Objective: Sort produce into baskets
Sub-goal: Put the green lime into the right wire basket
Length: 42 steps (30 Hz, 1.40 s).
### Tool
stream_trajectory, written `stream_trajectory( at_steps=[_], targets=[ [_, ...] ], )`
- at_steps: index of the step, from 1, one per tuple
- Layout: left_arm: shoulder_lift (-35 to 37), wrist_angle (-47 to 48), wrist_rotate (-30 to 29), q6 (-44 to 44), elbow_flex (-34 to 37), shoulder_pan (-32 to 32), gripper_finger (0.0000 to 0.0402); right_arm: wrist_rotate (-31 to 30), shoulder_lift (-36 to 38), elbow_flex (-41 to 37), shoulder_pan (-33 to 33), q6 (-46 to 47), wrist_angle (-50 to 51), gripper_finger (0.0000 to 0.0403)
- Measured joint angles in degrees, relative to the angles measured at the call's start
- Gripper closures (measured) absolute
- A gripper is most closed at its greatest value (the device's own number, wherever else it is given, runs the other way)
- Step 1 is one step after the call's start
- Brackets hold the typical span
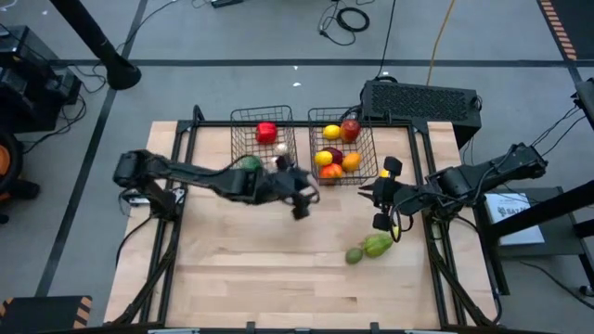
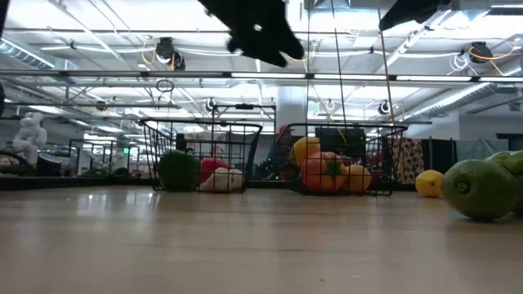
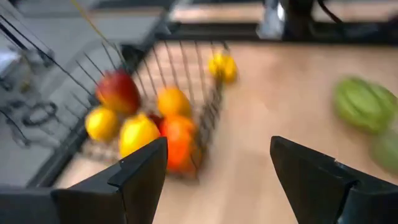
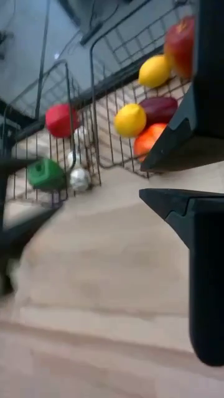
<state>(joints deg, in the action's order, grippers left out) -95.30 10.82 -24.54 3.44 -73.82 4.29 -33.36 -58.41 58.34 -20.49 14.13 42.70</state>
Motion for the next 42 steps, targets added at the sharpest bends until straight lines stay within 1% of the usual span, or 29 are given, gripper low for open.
stream_trajectory(
  at_steps=[2, 4, 7, 13, 16, 18, 20, 22, 28, 34, 37, 40, 42],
  targets=[
    [1.7, 5.8, -1.1, 3.1, 0.6, 2.6, 0.0112, -2.1, 0.0, -1.3, 0.0, 1.6, -0.1, 0.0358],
    [2.9, 9.3, -3.4, 5.9, 2.1, 5.2, 0.0112, -3.8, 0.0, -3.3, 0.0, 4.2, 0.2, 0.0358],
    [4.4, 13.5, -7.5, 8.5, 4.8, 8.8, 0.0112, -4.3, -0.1, -5.6, 0.2, 11.1, 4.2, 0.0358],
    [7.8, 16.1, -12.2, 8.3, 8.7, 12.6, 0.0123, -4.5, 0.0, -8.8, 1.5, 30.6, 11.4, 0.0358],
    [10.4, 16.6, -13.3, 8.3, 10.7, 13.0, 0.0136, -4.4, -0.5, -11.1, 2.4, 36.7, 12.8, 0.0358],
    [12.7, 16.9, -13.7, 8.4, 12.5, 13.0, 0.0145, -3.1, -1.1, -13.2, 2.9, 38.3, 13.0, 0.0358],
    [15.1, 17.3, -13.9, 9.3, 14.3, 13.0, 0.0153, -0.7, -2.1, -15.3, 3.0, 39.2, 10.9, 0.0357],
    [17.7, 17.4, -13.9, 9.8, 16.3, 13.1, 0.0159, 3.1, -3.1, -17.2, 2.8, 39.0, 8.3, 0.0353],
    [23.4, 18.7, -13.5, 11.9, 21.0, 14.5, 0.0164, 12.2, -5.1, -19.1, -0.3, 34.5, -3.5, 0.0324],
    [24.5, 19.9, -13.2, 13.0, 21.8, 16.0, 0.0165, 17.4, -7.9, -19.0, -6.9, 27.0, -18.9, 0.0285],
    [24.5, 19.8, -13.2, 13.9, 21.8, 16.6, 0.0165, 19.0, -11.2, -19.0, -10.3, 25.3, -22.5, 0.0264],
    [24.5, 19.8, -13.2, 14.3, 21.8, 16.9, 0.0165, 22.0, -15.0, -18.9, -13.0, 26.9, -23.9, 0.0242],
    [24.5, 19.8, -13.2, 14.3, 21.8, 17.1, 0.0165, 22.9, -17.6, -18.4, -14.9, 27.3, -24.7, 0.0226]
  ],
)
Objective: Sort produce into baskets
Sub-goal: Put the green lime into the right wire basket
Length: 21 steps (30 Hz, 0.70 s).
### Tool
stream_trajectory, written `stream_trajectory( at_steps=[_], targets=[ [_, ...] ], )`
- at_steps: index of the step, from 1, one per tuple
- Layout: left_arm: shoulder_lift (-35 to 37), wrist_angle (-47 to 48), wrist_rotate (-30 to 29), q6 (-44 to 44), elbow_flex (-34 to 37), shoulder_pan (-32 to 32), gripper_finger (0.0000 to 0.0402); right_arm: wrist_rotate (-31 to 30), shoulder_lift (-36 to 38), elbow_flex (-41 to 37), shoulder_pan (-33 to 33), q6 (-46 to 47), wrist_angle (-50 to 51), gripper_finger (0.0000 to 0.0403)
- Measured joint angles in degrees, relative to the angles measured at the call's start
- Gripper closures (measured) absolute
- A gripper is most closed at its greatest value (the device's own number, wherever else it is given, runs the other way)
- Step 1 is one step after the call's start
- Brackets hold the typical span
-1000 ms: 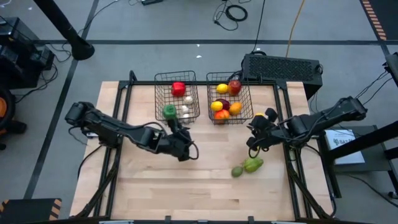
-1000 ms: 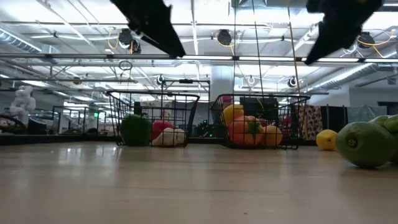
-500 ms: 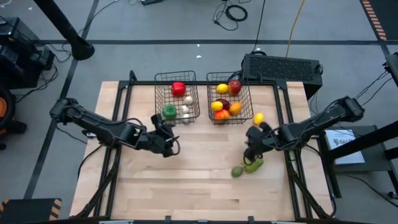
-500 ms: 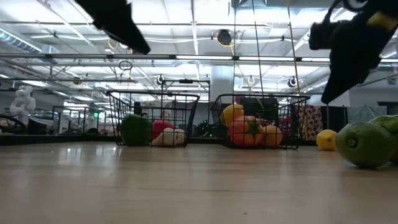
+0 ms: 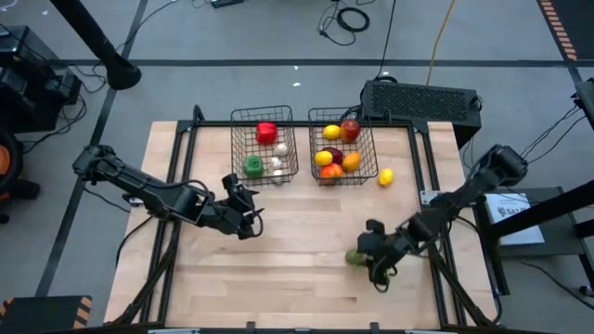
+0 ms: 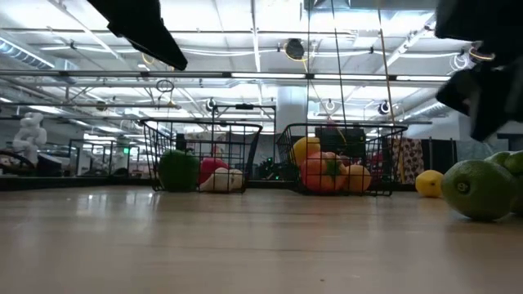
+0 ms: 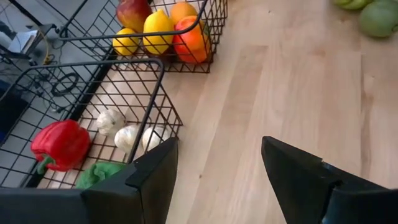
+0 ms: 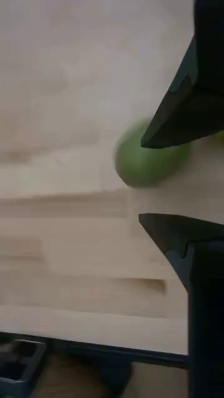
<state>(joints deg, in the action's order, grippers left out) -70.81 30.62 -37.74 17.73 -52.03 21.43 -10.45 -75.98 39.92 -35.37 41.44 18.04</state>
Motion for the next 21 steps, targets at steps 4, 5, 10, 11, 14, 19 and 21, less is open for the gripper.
stream_trajectory(
  at_steps=[4, 5, 10, 11, 14, 19, 21],
  targets=[
    [0.0, -0.3, 0.0, 0.0, 0.0, 0.1, 0.0165, -1.8, -4.8, 2.3, -2.8, -0.5, -0.2, 0.0196],
    [0.0, -0.4, 0.0, 0.0, 0.0, 0.1, 0.0165, -3.0, -5.8, 2.8, -3.3, -1.0, 0.1, 0.0188],
    [0.0, -0.4, 0.0, 1.1, 0.0, 0.1, 0.0165, -6.2, -11.3, 4.9, -4.2, -5.0, 0.2, 0.0147],
    [0.0, -0.4, 0.0, 1.1, 0.0, 0.1, 0.0165, -7.3, -12.2, 4.9, -4.2, -5.7, -0.3, 0.0141],
    [0.0, -0.2, 0.0, 1.1, 0.0, 0.1, 0.0165, -8.8, -13.9, 5.0, -4.1, -7.4, -1.3, 0.0126],
    [0.0, -0.2, 0.0, 1.1, 0.0, 0.1, 0.0165, -11.1, -14.3, 4.9, -4.1, -8.5, -0.7, 0.0123],
    [0.0, -0.2, 0.0, 1.1, 0.0, 0.1, 0.0165, -11.6, -14.3, 4.7, -4.1, -9.3, 0.1, 0.0124]
  ],
)
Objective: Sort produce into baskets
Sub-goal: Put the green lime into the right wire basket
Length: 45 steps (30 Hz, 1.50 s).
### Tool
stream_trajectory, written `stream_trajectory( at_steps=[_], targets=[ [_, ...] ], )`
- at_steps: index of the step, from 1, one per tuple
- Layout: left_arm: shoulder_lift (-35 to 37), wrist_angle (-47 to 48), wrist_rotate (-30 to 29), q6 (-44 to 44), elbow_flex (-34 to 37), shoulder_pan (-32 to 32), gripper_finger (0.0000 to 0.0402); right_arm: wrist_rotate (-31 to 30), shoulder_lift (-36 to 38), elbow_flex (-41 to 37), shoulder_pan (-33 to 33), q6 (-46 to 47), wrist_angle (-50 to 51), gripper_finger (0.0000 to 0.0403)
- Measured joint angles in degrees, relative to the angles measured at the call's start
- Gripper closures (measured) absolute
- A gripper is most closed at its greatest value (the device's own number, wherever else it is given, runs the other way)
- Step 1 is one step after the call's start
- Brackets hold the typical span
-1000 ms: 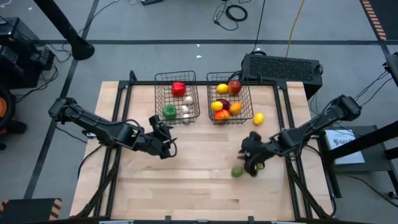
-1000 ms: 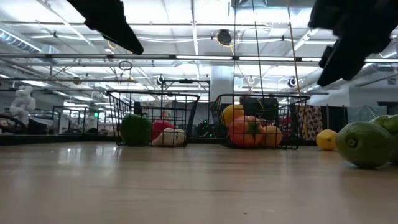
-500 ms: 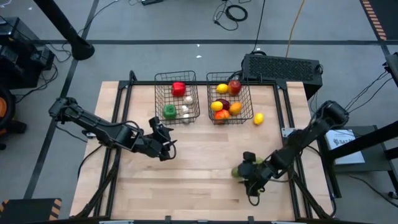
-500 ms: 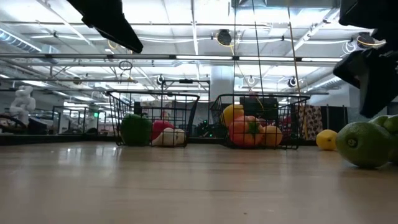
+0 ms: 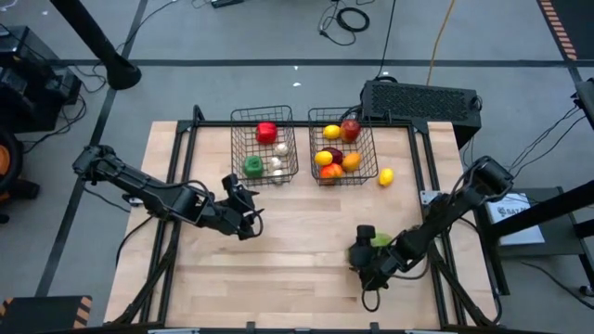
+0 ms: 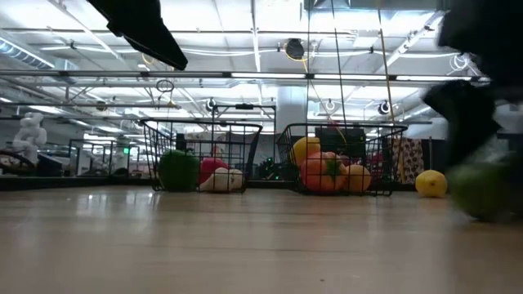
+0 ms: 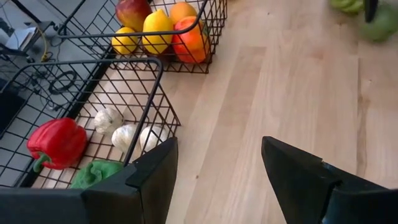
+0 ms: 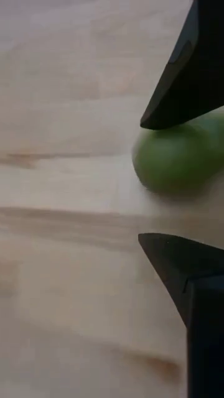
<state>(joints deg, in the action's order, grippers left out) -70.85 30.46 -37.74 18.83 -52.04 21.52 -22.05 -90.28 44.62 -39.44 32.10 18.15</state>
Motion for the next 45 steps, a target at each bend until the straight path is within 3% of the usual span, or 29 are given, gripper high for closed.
stream_trajectory(
  at_steps=[13, 21, 28, 33, 45],
  targets=[
    [0.0, 0.0, 0.0, 0.2, 0.0, 0.0, 0.0165, 0.5, -0.2, -0.2, -0.1, -2.9, 4.7, 0.0084],
    [0.0, 0.0, 0.0, 0.4, 0.0, 0.0, 0.0165, 4.6, -0.2, 0.1, -0.5, -2.6, 8.8, 0.0088],
    [0.0, -0.7, 0.0, 0.4, 0.0, -0.1, 0.0165, 7.5, -0.1, 4.3, -0.5, 2.3, 18.4, 0.0088],
    [0.0, -1.3, 0.0, 0.3, 0.0, -0.1, 0.0165, 10.6, -0.1, 4.4, -0.7, 7.0, 19.9, 0.0088],
    [0.0, -1.3, 0.0, 0.3, 0.0, -0.1, 0.0165, 10.5, -1.1, 4.4, -1.2, 9.9, 19.4, 0.0109]
  ],
)
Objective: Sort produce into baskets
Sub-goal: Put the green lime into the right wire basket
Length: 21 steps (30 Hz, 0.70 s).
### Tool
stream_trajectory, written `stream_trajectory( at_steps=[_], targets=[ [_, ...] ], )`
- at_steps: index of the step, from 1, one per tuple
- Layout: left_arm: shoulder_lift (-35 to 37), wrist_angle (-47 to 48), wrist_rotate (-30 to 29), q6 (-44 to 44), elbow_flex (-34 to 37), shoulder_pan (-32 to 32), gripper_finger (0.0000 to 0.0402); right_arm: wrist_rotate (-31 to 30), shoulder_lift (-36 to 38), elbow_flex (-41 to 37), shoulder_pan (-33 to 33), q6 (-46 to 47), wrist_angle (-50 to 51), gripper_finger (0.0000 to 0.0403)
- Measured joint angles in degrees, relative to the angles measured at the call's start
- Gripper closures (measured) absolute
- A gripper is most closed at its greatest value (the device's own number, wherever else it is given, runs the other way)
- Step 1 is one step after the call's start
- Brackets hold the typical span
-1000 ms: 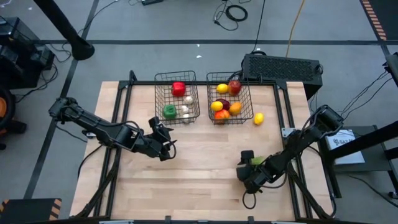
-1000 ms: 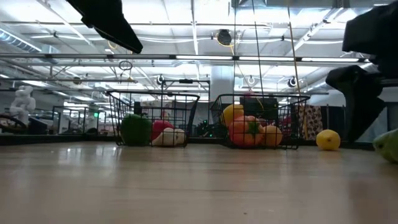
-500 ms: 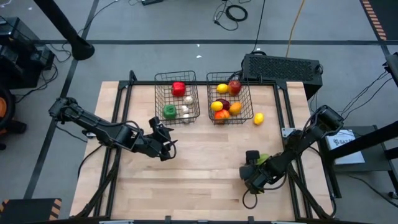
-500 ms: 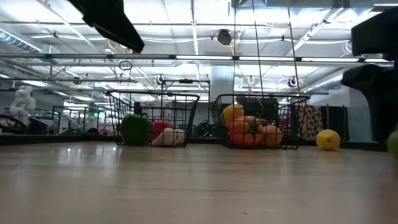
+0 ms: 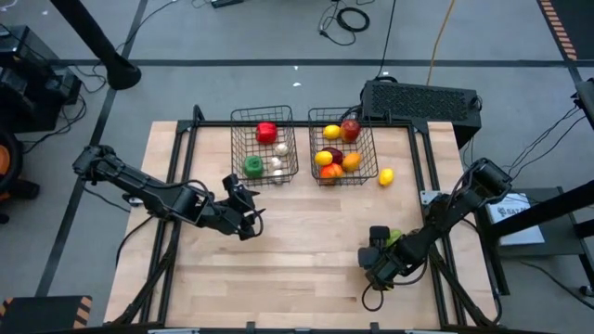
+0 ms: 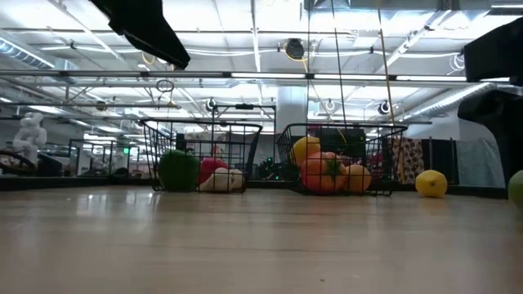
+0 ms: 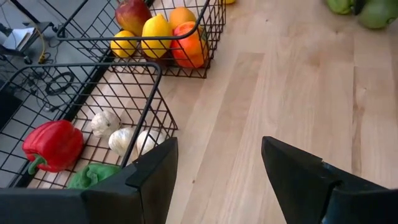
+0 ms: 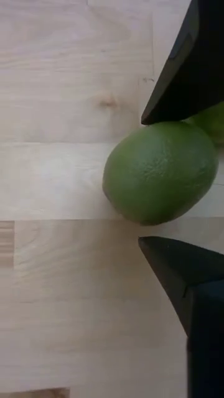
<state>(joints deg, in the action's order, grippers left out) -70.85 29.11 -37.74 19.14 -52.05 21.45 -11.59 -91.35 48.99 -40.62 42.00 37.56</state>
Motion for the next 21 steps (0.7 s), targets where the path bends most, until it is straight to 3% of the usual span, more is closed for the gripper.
stream_trajectory(
  at_steps=[10, 21],
  targets=[
    [0.0, -0.1, 0.0, -0.1, 0.0, 0.0, 0.0165, 1.2, -0.6, 0.0, 0.0, 0.9, -0.1, 0.0187],
    [0.0, -0.1, 0.0, -0.5, 0.0, 0.0, 0.0165, 0.6, -0.6, 1.9, 2.2, -1.2, -0.9, 0.0191]
  ],
)
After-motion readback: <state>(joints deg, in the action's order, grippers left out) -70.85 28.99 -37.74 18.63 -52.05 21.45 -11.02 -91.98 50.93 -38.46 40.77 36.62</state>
